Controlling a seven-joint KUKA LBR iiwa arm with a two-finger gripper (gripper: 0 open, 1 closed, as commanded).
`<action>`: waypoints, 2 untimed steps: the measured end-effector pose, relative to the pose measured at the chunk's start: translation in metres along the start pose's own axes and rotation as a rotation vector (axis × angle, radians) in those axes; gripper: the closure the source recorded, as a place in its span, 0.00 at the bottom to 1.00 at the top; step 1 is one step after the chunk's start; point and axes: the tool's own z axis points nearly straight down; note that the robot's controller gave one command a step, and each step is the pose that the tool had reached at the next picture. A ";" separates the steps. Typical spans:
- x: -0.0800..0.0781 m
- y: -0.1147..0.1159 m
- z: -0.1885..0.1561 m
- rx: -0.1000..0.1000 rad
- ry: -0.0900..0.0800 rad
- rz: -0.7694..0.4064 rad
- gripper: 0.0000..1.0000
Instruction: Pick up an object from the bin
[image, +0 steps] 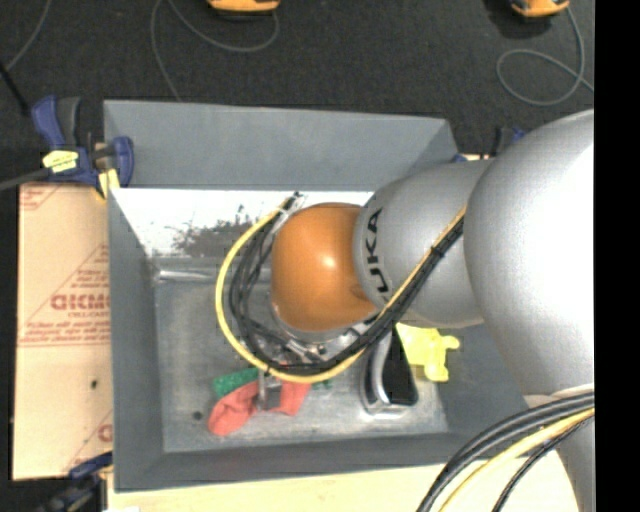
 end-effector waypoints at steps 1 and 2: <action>-0.006 -0.022 -0.029 -0.002 -0.019 -0.012 1.00; -0.009 -0.037 -0.031 0.002 -0.006 0.006 1.00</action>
Offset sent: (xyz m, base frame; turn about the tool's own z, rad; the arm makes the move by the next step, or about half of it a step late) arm 0.0326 0.0101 0.0548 0.0209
